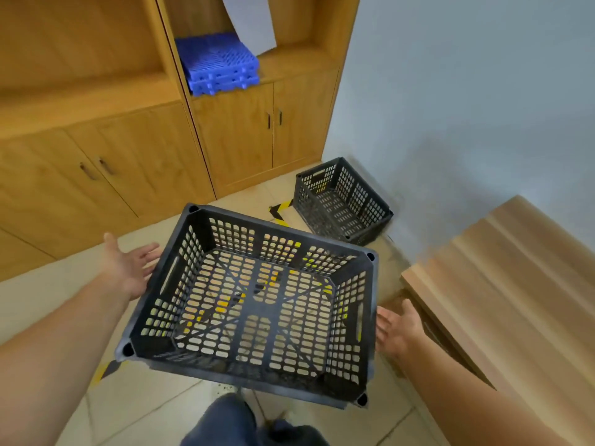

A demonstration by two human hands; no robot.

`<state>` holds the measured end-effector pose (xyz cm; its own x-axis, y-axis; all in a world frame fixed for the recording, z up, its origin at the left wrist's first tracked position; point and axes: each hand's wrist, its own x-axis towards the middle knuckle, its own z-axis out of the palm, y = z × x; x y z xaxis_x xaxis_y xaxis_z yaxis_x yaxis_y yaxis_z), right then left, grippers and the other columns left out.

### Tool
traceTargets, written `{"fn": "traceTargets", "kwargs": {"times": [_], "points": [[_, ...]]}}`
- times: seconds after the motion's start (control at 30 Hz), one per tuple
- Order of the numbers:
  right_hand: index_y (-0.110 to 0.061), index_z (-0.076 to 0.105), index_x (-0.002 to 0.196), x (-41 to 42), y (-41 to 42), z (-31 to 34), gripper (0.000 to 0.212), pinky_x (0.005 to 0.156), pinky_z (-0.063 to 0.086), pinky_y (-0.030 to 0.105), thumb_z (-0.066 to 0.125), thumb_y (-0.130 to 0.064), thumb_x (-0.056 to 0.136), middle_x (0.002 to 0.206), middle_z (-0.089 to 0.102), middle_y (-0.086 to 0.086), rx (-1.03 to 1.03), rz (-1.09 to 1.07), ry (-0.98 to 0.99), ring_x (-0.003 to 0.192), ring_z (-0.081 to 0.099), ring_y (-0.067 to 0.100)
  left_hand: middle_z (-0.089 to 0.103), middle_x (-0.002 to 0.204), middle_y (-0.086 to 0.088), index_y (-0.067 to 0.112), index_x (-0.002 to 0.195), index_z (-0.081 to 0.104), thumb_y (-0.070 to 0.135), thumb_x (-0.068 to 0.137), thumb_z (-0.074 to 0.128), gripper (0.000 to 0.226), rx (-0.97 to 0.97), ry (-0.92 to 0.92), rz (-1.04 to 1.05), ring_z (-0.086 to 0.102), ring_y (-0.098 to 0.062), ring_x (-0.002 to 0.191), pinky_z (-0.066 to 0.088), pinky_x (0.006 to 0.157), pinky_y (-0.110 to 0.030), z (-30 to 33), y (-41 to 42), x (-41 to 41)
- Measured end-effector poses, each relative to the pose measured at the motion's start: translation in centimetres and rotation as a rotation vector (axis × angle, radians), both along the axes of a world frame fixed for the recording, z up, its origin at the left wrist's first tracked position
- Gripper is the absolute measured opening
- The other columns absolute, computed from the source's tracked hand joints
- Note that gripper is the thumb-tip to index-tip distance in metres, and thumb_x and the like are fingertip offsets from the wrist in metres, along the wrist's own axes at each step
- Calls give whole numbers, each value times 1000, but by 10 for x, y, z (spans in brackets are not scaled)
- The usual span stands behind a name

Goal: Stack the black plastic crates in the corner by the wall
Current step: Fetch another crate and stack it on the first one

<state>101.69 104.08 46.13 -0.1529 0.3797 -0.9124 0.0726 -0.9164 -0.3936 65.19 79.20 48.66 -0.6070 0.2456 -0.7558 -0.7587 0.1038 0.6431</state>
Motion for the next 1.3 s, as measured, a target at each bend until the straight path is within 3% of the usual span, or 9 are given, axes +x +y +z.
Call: {"fn": "traceTargets", "kwargs": {"times": [0.17, 0.27, 0.4, 0.5, 0.67, 0.83, 1.03, 1.2, 1.3], "points": [[2, 55, 116, -41, 30, 3, 83, 96, 36, 49, 18, -68, 90, 116, 58, 21, 47, 70, -1, 107, 54, 36, 42, 145, -7, 11, 137, 44, 74, 84, 3, 93, 50, -29, 10, 32, -27, 135, 25, 111, -48, 1, 22, -37], [5, 63, 101, -67, 53, 2, 94, 73, 49, 43, 33, -80, 74, 84, 68, 26, 71, 141, 46, 73, 66, 39, 42, 145, -7, 11, 137, 45, 74, 84, 4, 92, 55, -58, -8, 32, -27, 135, 25, 110, -47, -5, 40, -68], [4, 54, 121, -114, 82, 2, 93, 70, 49, 42, 27, -76, 82, 103, 64, 25, 84, 90, -80, 87, 60, 37, 42, 145, -7, 11, 137, 44, 73, 85, 7, 90, 70, -107, -61, 31, -26, 136, 22, 112, -48, -10, 75, -120], [5, 52, 120, -153, 97, 10, 82, 59, 50, 38, 28, -67, 89, 90, 59, 19, 98, 11, -137, 76, 55, 31, 43, 144, -7, 10, 138, 44, 75, 83, 9, 92, 91, -153, -113, 29, -27, 137, 20, 113, -50, -11, 102, -165], [5, 55, 114, -207, 128, 16, 77, 116, 20, 34, 26, -63, 92, 115, 57, -6, 117, -101, -73, 107, 55, 16, 46, 141, -8, 9, 137, 43, 76, 83, 10, 91, 159, -185, -201, 33, -28, 133, 21, 112, -55, -9, 152, -238], [-1, 57, 112, -235, 157, 7, 74, 74, 39, 32, 32, -67, 88, 76, 49, 8, 103, -238, -84, 66, 43, 20, 50, 134, -9, 10, 135, 43, 75, 84, 12, 88, 202, -199, -245, 38, -29, 126, 24, 107, -53, -4, 211, -289], [-4, 56, 101, -260, 204, 4, 67, 81, 46, 40, 31, -64, 90, 95, 58, 17, 153, -300, -108, 84, 55, 29, 53, 133, -9, 9, 132, 48, 79, 81, 14, 93, 198, -200, -341, 38, -28, 130, 25, 107, -53, -12, 292, -328], [-5, 55, 92, -267, 253, -3, 63, 58, 44, 38, 29, -63, 91, 89, 56, 15, 112, -353, -113, 77, 54, 27, 57, 127, -10, 10, 121, 55, 79, 79, 18, 89, 160, -188, -410, 42, -29, 128, 24, 110, -56, -15, 363, -341], [-3, 55, 98, -273, 282, -4, 64, 62, 43, 43, 30, -63, 91, 92, 56, 17, 83, -400, -112, 79, 53, 30, 55, 129, -12, 9, 131, 49, 76, 82, 19, 89, 160, -213, -426, 41, -31, 129, 25, 110, -56, -11, 403, -345]]}}
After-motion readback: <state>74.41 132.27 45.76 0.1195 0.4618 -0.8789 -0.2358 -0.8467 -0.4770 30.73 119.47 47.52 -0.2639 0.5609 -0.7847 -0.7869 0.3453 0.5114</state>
